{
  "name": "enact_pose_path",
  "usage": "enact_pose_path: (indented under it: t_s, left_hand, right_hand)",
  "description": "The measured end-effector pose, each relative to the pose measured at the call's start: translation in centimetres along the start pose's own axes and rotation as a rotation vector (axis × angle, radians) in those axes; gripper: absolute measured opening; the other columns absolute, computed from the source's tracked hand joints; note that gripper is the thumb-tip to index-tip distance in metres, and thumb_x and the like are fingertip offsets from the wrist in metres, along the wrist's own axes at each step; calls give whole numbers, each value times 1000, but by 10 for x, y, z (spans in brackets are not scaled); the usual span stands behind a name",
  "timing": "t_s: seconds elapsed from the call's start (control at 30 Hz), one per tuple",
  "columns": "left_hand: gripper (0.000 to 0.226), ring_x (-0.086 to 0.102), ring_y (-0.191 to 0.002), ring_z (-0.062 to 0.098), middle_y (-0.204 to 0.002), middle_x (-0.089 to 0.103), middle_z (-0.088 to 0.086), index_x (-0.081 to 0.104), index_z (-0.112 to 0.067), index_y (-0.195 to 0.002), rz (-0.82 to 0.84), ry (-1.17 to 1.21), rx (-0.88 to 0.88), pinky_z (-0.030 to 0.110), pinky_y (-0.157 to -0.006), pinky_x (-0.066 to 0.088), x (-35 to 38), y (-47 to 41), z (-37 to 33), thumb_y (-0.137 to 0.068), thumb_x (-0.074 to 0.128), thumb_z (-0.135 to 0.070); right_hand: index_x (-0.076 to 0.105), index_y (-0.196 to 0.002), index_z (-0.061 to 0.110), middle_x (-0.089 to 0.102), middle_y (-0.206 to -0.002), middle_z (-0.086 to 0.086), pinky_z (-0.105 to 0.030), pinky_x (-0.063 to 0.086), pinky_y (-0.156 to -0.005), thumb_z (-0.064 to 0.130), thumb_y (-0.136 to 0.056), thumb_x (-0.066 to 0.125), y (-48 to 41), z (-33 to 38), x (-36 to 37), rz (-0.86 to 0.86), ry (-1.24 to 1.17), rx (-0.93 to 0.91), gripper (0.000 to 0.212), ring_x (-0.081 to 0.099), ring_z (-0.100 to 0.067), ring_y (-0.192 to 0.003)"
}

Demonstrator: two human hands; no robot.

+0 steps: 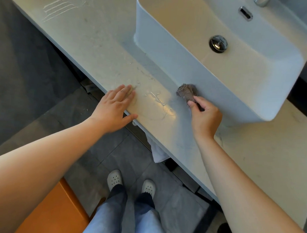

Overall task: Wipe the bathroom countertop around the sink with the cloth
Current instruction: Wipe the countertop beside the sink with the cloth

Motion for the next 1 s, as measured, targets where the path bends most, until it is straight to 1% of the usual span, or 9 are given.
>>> enact_pose_path:
  t_s: [0.1, 0.17, 0.23, 0.33, 0.5, 0.67, 0.8, 0.9, 1.0]
  left_hand:
    - [80, -1, -146, 20, -159, 3, 0, 11, -19, -151, -6, 4, 1, 37, -117, 2, 0, -1, 1, -90, 37, -62]
    - [80, -1, -146, 19, -159, 3, 0, 11, -19, -151, -13, 2, 4, 36, -116, 1, 1, -1, 2, -90, 36, -62]
    - [80, -1, -146, 19, -159, 2, -1, 10, -20, -151, -18, 2, 8, 36, -116, 1, 2, 0, 3, -89, 35, -63]
    - [80, -2, -146, 19, -159, 1, -1, 10, -20, -151, -17, 9, 9, 38, -117, 1, 4, -1, 4, -89, 34, -64]
    - [81, 0, -146, 20, -159, 4, 0, 13, -19, -151, -20, 8, 16, 40, -117, 2, 6, -1, 5, -88, 32, -65]
    - [83, 2, -146, 21, -159, 7, 1, 14, -18, -151, -22, 5, 25, 40, -116, 3, 7, -1, 5, -87, 28, -68]
    - [85, 0, -146, 20, -159, 4, 0, 12, -19, -151, -31, 3, 17, 39, -116, 2, 8, -1, 6, -84, 16, -72]
    - [84, 1, -146, 20, -159, 5, -1, 13, -20, -151, -30, 29, 18, 38, -116, 1, 6, -1, 6, -85, 25, -70]
    - [81, 13, -145, 21, -157, 18, 1, 25, -19, -149, -25, 96, 47, 42, -117, 13, -2, -4, 10, -85, 41, -66]
  right_hand:
    - [71, -109, 11, 70, -112, -3, -19, 46, -92, 16, -82, 69, -12, -7, 20, 32, 80, -57, 27, 64, -13, -105]
    - [70, -111, 11, 69, -116, -3, -17, 42, -94, 15, -83, 68, -13, -8, 32, 38, 105, -65, 28, 63, -13, -109]
    - [70, -112, 11, 68, -117, -2, -13, 38, -91, 16, -84, 67, -11, -7, 40, 0, 121, -58, 28, 62, -12, -110]
    - [70, -111, 11, 68, -117, -4, -14, 39, -89, 16, -84, 68, -9, -6, 46, -46, 112, -58, 28, 62, -14, -109]
    - [70, -110, 10, 68, -117, -6, -14, 38, -88, 18, -84, 68, -14, -6, 52, -41, 124, -88, 27, 63, -16, -109]
    - [71, -109, 10, 69, -114, -6, -19, 43, -89, 18, -83, 68, -15, -6, 53, -45, 118, -79, 27, 64, -17, -107]
    - [71, -110, 11, 69, -115, -4, -25, 47, -90, 18, -83, 69, -5, -2, 56, 2, 99, -87, 28, 64, -17, -106]
    - [71, -108, 12, 70, -114, -4, -31, 51, -89, 18, -82, 70, 14, -1, 56, 25, 102, -125, 27, 65, -17, -104]
    - [72, -107, 13, 70, -112, -3, -27, 49, -91, 18, -81, 72, 34, 2, 56, 51, 104, -146, 26, 65, -16, -104]
Point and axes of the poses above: each hand's wrist, its own y-axis away from the middle knuckle, its own x-axis out of the palm, z = x × y, the point moved 4 cm from there along -y, towards the middle knuckle
